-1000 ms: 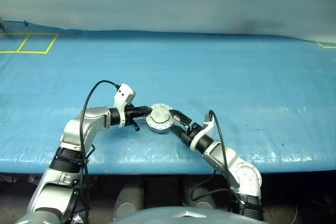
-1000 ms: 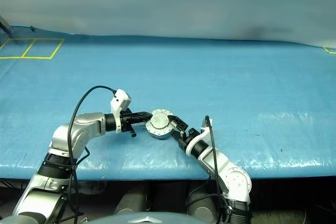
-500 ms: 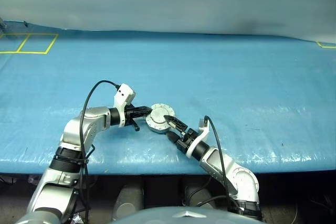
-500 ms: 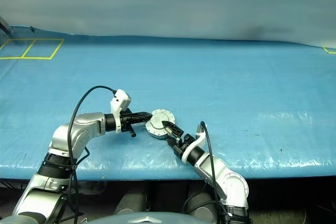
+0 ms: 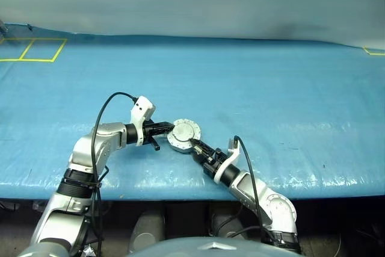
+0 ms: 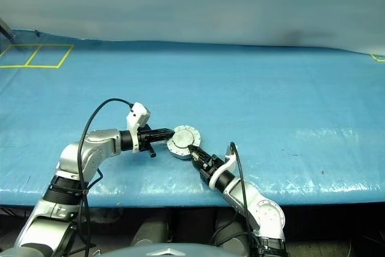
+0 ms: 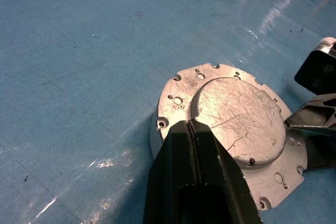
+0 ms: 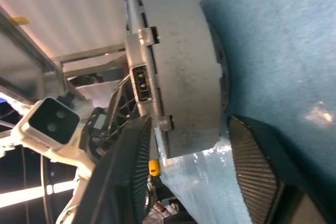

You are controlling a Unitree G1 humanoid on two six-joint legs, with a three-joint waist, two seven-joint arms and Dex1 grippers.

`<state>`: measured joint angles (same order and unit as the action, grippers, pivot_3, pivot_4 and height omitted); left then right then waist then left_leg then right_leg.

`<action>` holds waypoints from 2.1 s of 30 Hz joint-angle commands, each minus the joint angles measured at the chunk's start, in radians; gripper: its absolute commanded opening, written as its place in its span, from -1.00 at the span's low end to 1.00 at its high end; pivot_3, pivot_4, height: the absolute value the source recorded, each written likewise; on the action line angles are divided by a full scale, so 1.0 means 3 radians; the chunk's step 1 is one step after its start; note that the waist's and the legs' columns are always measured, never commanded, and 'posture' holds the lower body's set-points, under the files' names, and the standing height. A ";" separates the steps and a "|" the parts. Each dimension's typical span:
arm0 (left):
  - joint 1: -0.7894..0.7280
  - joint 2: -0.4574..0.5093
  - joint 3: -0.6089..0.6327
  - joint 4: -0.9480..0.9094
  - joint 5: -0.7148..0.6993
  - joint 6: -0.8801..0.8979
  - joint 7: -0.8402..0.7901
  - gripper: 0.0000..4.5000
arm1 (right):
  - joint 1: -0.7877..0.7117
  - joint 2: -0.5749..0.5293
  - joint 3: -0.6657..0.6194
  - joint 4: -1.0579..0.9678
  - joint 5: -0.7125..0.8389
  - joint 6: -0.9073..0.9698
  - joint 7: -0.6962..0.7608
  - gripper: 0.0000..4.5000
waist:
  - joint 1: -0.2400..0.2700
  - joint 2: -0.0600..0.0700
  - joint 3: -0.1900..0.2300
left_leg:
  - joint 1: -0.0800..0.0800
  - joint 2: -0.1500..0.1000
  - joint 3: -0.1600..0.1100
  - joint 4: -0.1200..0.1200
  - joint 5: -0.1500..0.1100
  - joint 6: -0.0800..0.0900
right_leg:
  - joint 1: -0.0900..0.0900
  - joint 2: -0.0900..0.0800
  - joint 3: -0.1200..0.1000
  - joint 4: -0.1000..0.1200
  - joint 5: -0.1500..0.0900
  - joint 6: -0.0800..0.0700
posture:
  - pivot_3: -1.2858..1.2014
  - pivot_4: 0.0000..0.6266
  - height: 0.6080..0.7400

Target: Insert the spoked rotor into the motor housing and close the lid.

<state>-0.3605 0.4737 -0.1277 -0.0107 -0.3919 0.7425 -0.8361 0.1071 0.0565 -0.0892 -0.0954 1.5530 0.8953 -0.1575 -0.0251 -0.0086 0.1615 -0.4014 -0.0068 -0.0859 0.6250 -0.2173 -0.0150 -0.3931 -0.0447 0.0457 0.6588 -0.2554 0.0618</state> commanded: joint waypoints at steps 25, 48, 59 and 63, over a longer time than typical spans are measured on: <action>0.0239 -0.0335 0.0850 -0.0511 -0.0546 0.0124 0.0515 -1.00 | 0.0050 0.0030 0.0027 -0.0073 -0.0017 -0.0001 0.0014 -0.48 | -0.0047 0.0007 -0.0007 | -0.0017 0.0003 -0.0001 0.0001 0.0000 0.0000 | -0.0017 0.0002 -0.0001 0.0001 0.0010 0.0017 | 0.03 -0.52 1.00; 0.1473 -0.2000 0.1760 -0.1189 -0.3308 0.0520 0.2412 -1.00 | -0.0501 0.0138 -0.0179 -0.0281 0.0315 -0.0377 0.0259 -0.48 | -0.0038 0.0000 0.0003 | -0.0040 -0.0003 -0.0003 0.0015 -0.0001 0.0002 | -0.0031 0.0005 -0.0004 -0.0001 0.0013 0.0020 | 0.03 -0.52 1.00; 0.1660 -0.1968 0.1383 -0.0964 -0.3855 0.0187 0.2515 0.45 | -0.0829 0.0110 -0.0129 -0.0242 0.0296 -0.0391 0.0215 -0.48 | -0.0038 0.0001 0.0003 | -0.0042 -0.0007 -0.0001 0.0014 -0.0001 0.0002 | -0.0034 0.0006 -0.0002 -0.0001 0.0024 0.0003 | 0.03 -0.52 1.00; 0.1665 -0.1901 0.1308 -0.0818 -0.3962 0.0171 0.2452 1.00 | -0.0836 0.0087 -0.0089 -0.0259 0.0323 -0.0332 0.0206 -0.48 | -0.0039 0.0001 0.0003 | -0.0042 -0.0007 -0.0001 0.0014 -0.0001 0.0002 | -0.0034 0.0006 -0.0001 -0.0001 0.0023 0.0002 | 0.03 -0.52 1.00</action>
<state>0.1333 -0.0710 0.2857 -0.2596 -1.5457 0.7975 -0.0773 -0.1122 0.0733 -0.1295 -0.1220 1.5993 0.7829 -0.1162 -0.0368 -0.0084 0.1625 -0.4141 -0.0091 -0.0860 0.6292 -0.2176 -0.0144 -0.4033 -0.0428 0.0454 0.6585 -0.2484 0.0624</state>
